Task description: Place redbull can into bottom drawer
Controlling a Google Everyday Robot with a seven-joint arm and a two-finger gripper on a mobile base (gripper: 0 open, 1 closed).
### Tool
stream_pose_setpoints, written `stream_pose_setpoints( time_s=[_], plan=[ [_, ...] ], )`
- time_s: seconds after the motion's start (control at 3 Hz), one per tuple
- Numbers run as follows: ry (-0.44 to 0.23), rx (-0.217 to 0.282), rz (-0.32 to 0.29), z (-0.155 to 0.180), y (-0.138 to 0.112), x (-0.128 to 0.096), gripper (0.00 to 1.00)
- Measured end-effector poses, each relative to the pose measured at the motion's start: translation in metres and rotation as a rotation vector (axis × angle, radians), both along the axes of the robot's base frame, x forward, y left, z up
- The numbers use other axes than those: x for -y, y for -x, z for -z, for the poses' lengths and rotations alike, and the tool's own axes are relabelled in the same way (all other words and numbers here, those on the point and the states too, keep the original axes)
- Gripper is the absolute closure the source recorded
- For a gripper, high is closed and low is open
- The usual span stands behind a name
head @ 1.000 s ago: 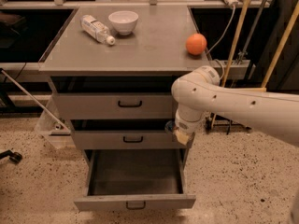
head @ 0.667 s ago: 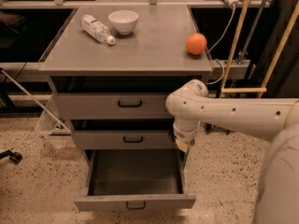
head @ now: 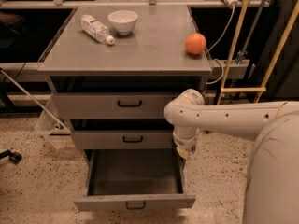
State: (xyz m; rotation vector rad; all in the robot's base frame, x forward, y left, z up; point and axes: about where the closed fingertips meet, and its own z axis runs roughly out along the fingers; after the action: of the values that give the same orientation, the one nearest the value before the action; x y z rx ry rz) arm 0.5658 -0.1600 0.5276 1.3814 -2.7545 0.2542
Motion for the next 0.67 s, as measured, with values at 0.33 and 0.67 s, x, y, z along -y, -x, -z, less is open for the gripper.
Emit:
stream_pose_setpoints(
  time_s=[0.33,0.67],
  plan=[
    [-0.001,-0.073,-0.028,0.03,0.001,-0.007,1.0],
    [-0.09,-0.201,-0.066,0.091,0.002,-0.018,1.0]
  ],
)
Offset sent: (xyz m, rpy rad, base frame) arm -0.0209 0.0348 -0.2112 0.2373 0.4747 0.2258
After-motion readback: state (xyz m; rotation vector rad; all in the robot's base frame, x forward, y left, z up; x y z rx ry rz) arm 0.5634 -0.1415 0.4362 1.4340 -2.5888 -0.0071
